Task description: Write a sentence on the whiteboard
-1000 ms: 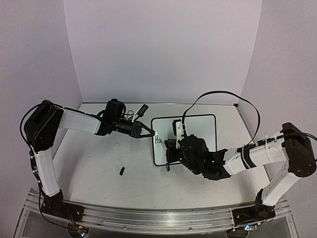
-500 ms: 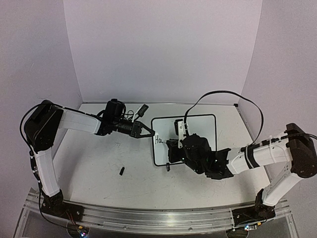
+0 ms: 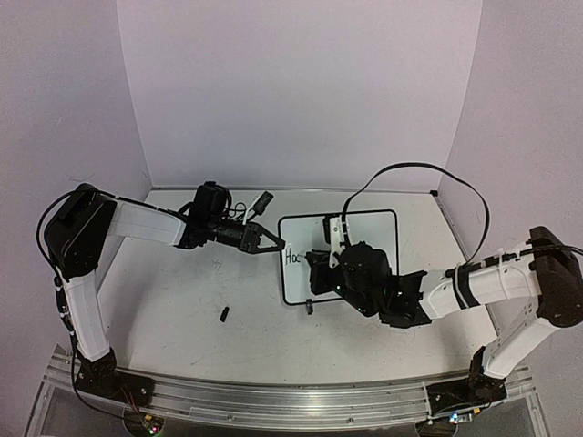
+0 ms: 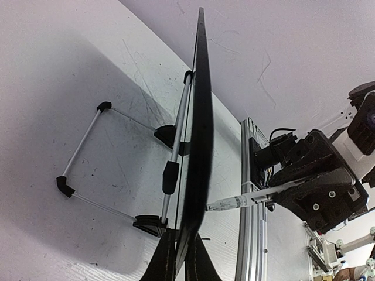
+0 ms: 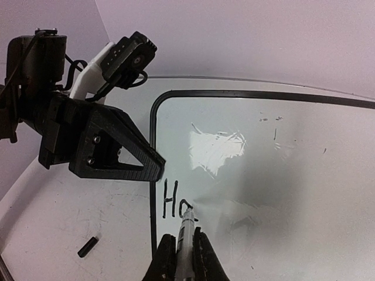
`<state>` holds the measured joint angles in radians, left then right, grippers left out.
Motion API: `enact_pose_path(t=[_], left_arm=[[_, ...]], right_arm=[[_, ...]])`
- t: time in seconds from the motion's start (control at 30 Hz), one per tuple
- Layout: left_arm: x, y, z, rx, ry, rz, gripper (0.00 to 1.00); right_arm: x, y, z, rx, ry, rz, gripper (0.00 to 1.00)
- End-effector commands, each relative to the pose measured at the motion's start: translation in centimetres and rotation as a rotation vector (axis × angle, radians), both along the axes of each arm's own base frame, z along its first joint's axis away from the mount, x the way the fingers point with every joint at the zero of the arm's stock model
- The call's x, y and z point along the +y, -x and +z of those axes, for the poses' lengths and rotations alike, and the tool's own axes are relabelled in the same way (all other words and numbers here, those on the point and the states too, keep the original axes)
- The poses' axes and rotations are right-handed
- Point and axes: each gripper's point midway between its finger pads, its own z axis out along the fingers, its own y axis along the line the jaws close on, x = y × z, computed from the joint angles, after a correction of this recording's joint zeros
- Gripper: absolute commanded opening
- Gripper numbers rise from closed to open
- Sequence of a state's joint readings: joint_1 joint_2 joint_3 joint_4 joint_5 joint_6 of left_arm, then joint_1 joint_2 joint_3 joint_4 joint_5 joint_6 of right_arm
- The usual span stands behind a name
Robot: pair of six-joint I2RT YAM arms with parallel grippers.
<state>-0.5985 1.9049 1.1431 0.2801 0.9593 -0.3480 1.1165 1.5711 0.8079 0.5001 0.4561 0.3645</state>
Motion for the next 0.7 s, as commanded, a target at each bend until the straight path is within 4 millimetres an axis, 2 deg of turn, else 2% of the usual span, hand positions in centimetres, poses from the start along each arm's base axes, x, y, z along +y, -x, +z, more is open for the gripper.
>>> enact_pose_path(t=[0.0,0.27,0.67], left_arm=[[-0.1,1.5,2.0,0.02,0.031,-0.043,0.0],[-0.1,1.6,2.1,0.019,0.032,-0.043,0.0],[-0.1,1.5,2.0,0.02,0.031,-0.043,0.0]], right_arm=[[0.4,-1.0,1.8,-0.04,-0.03,-0.029,0.0],[0.8,-1.2,1.2,-0.034,-0.012,-0.027,0.0],[-0.4,-0.9,-0.8,0.009,0.032,-0.052,0.0]])
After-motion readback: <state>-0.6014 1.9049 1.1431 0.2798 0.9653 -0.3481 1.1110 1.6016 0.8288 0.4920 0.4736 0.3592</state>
